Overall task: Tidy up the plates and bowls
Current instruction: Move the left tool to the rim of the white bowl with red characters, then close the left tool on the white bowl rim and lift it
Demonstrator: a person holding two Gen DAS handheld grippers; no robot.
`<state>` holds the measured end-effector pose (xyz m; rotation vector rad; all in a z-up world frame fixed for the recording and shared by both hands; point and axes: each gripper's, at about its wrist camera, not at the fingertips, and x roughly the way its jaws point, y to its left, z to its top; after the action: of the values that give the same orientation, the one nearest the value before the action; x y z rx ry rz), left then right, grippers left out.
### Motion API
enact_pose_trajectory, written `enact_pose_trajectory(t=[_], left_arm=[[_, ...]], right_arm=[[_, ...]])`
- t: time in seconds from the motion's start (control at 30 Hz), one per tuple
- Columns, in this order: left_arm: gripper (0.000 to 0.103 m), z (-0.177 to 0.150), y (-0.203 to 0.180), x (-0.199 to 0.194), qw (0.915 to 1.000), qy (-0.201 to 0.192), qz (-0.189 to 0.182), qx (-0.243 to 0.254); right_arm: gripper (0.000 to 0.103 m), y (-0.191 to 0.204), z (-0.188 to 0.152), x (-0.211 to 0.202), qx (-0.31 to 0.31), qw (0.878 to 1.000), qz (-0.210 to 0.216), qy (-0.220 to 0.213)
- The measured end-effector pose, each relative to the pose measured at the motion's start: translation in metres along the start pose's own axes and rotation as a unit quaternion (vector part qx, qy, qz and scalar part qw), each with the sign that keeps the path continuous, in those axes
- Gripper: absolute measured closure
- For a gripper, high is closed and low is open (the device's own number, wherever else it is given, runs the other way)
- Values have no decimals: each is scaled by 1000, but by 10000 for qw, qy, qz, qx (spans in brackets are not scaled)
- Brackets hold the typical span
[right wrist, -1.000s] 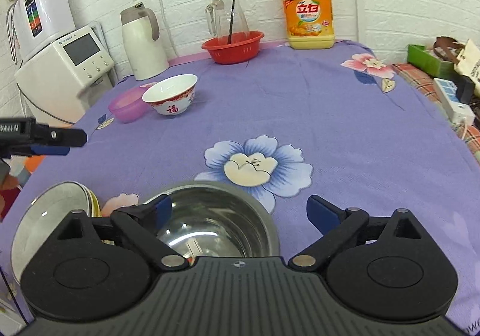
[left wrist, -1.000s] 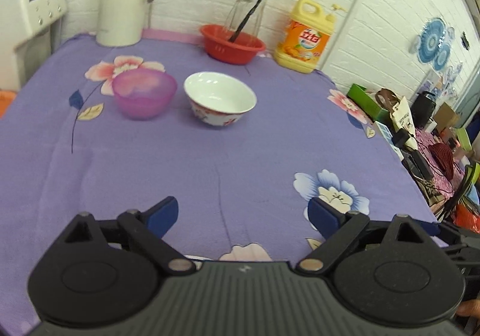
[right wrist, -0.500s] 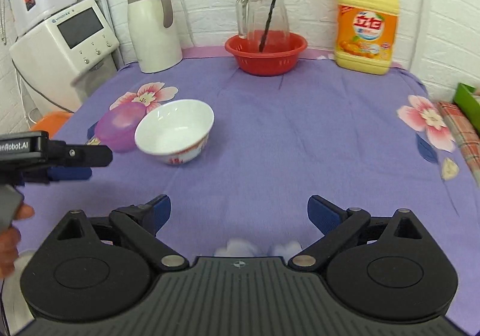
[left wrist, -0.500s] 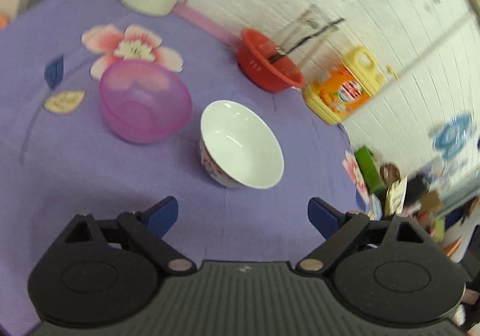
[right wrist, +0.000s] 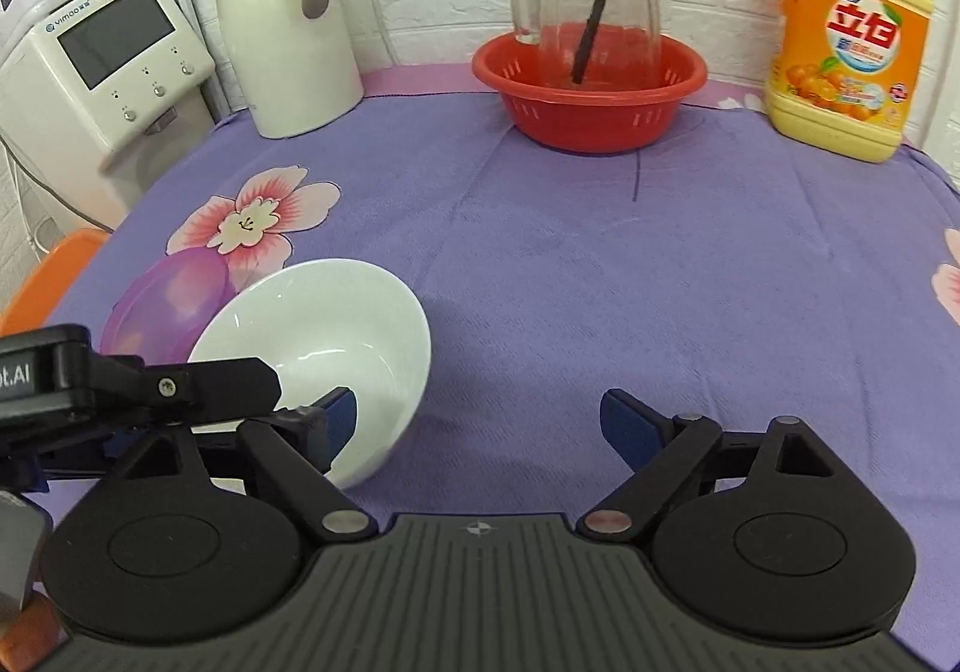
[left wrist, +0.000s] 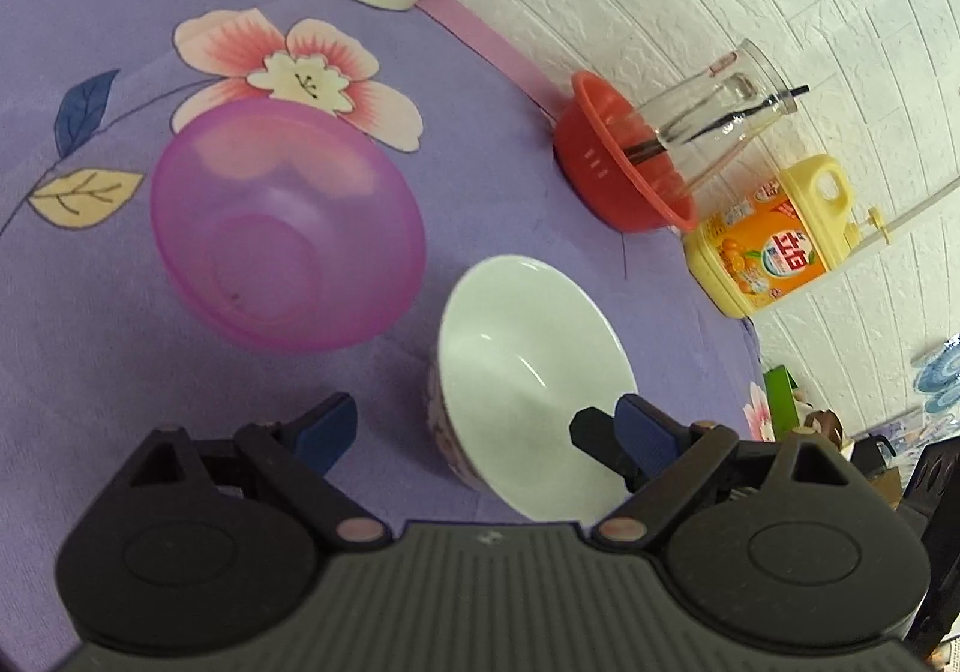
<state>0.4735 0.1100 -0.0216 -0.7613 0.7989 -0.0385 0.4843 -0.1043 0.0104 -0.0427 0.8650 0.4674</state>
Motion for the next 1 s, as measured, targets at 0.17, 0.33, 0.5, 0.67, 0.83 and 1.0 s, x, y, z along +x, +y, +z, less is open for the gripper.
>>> enact_pose_trajectory(t=[0.17,0.33,0.5,0.67,0.83,1.0], left_arm=[[15,4,7,4,10000,-46,8,-36],[24,4,7,8,9994,98,-318,-105],[38,5,-6,16,9993,81,-223,291],[44,9,-4,21,9991,124,-44,413],[47,7,-19,19,9959,190,130,880],[47,-5,-23,11,9938,325,157,1049]], right_arm=[[0,4,6,17,-90,9999,133,32],[12,7,4,26,-122,9998,164,61],[21,24,1,30,-480,9986,239,35],[25,32,1,31,-761,9963,394,37],[27,38,-2,30,-899,9950,440,10],[27,38,-9,21,-828,9955,448,140]])
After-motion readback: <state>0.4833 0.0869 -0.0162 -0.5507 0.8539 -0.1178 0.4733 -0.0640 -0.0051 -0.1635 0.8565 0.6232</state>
